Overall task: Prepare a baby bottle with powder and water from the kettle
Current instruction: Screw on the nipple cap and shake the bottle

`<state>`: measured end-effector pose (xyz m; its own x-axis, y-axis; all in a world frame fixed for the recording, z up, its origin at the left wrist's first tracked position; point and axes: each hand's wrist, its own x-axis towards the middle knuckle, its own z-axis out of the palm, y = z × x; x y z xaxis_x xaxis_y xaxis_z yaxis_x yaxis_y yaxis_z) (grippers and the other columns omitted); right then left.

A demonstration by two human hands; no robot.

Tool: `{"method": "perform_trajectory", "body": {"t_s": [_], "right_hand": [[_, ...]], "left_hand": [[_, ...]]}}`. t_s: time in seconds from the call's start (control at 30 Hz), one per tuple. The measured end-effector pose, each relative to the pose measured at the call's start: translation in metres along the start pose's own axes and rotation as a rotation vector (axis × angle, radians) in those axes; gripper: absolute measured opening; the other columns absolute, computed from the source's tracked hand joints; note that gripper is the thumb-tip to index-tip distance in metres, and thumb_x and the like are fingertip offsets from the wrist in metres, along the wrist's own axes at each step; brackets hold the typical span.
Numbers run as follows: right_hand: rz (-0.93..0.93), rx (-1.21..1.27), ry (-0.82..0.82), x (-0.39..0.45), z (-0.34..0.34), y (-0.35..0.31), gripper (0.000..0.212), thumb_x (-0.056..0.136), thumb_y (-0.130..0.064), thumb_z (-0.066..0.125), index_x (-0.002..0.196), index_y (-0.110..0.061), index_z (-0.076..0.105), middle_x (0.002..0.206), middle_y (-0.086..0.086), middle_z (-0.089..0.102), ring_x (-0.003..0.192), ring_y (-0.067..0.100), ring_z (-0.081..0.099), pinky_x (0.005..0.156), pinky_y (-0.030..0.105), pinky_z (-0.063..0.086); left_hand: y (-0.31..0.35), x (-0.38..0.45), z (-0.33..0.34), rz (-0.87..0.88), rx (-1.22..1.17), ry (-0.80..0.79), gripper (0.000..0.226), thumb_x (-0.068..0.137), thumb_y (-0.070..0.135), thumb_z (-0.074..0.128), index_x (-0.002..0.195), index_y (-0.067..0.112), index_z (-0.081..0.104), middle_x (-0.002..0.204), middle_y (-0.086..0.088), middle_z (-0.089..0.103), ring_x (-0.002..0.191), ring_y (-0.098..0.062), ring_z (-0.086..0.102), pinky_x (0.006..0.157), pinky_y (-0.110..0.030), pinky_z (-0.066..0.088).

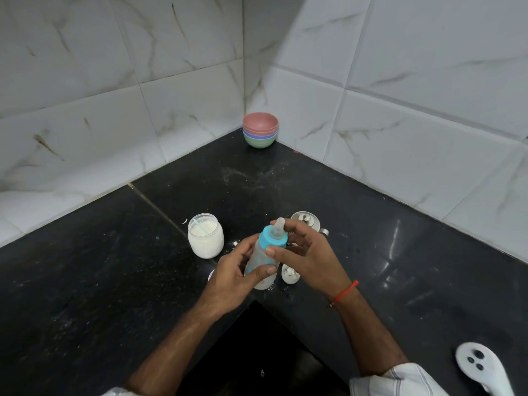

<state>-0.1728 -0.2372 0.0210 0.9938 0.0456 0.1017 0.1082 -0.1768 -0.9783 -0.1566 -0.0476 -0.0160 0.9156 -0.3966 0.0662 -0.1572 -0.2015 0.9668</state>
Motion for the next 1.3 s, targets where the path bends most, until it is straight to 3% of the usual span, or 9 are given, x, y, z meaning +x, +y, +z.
{"method": "perform_trajectory", "body": {"t_s": [0.17, 0.27, 0.43, 0.57, 0.73, 0.8, 0.87, 0.97, 1.3], "right_hand": [[0.009, -0.055, -0.012, 0.001, -0.001, -0.002, 0.044, 0.083, -0.017, 0.084, 0.123, -0.013, 0.066, 0.117, -0.003, 0.074, 0.109, 0.012, 0.072, 0.095, 0.038, 0.061], [-0.004, -0.029, -0.033, 0.001, -0.002, -0.002, 0.046, 0.087, -0.013, 0.080, 0.130, -0.010, 0.065, 0.120, 0.000, 0.074, 0.113, 0.014, 0.071, 0.098, 0.039, 0.060], [-0.024, 0.019, -0.050, 0.002, -0.005, -0.002, 0.050, 0.092, -0.009, 0.075, 0.140, -0.010, 0.060, 0.126, 0.002, 0.072, 0.120, 0.017, 0.068, 0.103, 0.043, 0.057], [-0.083, 0.023, -0.076, 0.002, -0.006, -0.001, 0.051, 0.095, -0.016, 0.069, 0.144, -0.010, 0.055, 0.136, 0.006, 0.067, 0.127, 0.027, 0.064, 0.105, 0.051, 0.054], [-0.099, 0.212, -0.040, 0.005, -0.013, -0.006, 0.051, 0.096, -0.018, 0.063, 0.142, 0.000, 0.053, 0.141, 0.013, 0.063, 0.130, 0.028, 0.062, 0.105, 0.038, 0.054], [-0.095, 0.182, -0.031, 0.007, -0.016, -0.006, 0.046, 0.095, -0.012, 0.063, 0.140, -0.002, 0.056, 0.140, 0.010, 0.064, 0.127, 0.027, 0.064, 0.102, 0.036, 0.055], [-0.081, 0.120, -0.047, 0.008, -0.016, -0.004, 0.047, 0.093, -0.011, 0.066, 0.139, -0.003, 0.059, 0.138, 0.008, 0.066, 0.125, 0.027, 0.065, 0.103, 0.043, 0.056], [-0.057, 0.051, -0.054, 0.007, -0.011, -0.001, 0.050, 0.092, -0.018, 0.071, 0.140, -0.007, 0.060, 0.132, 0.006, 0.070, 0.123, 0.027, 0.067, 0.104, 0.050, 0.055], [-0.081, -0.005, -0.002, 0.009, -0.001, 0.000, 0.051, 0.090, -0.015, 0.077, 0.138, -0.017, 0.059, 0.125, 0.001, 0.070, 0.117, 0.017, 0.069, 0.099, 0.038, 0.059]], "left_hand": [[-0.004, -0.004, -0.001, 0.001, -0.021, 0.007, 0.068, 0.083, 0.047, 0.079, 0.143, 0.031, 0.052, 0.130, 0.017, 0.068, 0.125, -0.010, 0.064, 0.101, -0.033, 0.055], [-0.004, -0.005, -0.001, -0.006, -0.040, 0.015, 0.071, 0.082, 0.048, 0.075, 0.145, 0.026, 0.051, 0.131, 0.013, 0.068, 0.125, -0.012, 0.064, 0.102, -0.035, 0.055], [-0.001, -0.002, -0.002, -0.007, -0.071, -0.007, 0.057, 0.089, 0.030, 0.073, 0.141, 0.027, 0.052, 0.129, 0.015, 0.069, 0.124, -0.009, 0.065, 0.100, -0.026, 0.055], [0.006, 0.001, -0.006, -0.009, -0.115, -0.053, 0.060, 0.086, 0.039, 0.072, 0.140, 0.027, 0.051, 0.131, 0.016, 0.068, 0.127, -0.009, 0.063, 0.102, -0.024, 0.053], [0.007, 0.002, -0.007, -0.040, -0.156, -0.088, 0.066, 0.084, 0.047, 0.077, 0.140, 0.026, 0.050, 0.136, 0.015, 0.066, 0.130, -0.010, 0.061, 0.103, -0.021, 0.049], [0.005, 0.002, -0.006, -0.045, -0.147, -0.087, 0.056, 0.089, 0.031, 0.076, 0.139, 0.026, 0.051, 0.134, 0.017, 0.067, 0.128, -0.007, 0.062, 0.101, -0.019, 0.049], [0.004, 0.002, -0.004, -0.042, -0.147, -0.070, 0.052, 0.092, 0.021, 0.074, 0.139, 0.024, 0.050, 0.132, 0.016, 0.069, 0.125, -0.007, 0.063, 0.099, -0.019, 0.051], [0.003, 0.003, -0.002, -0.035, -0.159, -0.039, 0.054, 0.091, 0.025, 0.075, 0.140, 0.022, 0.051, 0.133, 0.010, 0.069, 0.126, -0.012, 0.064, 0.101, -0.024, 0.053], [0.006, 0.008, -0.001, -0.025, -0.139, -0.004, 0.052, 0.085, 0.027, 0.070, 0.134, 0.034, 0.053, 0.129, 0.023, 0.067, 0.124, 0.000, 0.062, 0.093, -0.015, 0.052]]}}
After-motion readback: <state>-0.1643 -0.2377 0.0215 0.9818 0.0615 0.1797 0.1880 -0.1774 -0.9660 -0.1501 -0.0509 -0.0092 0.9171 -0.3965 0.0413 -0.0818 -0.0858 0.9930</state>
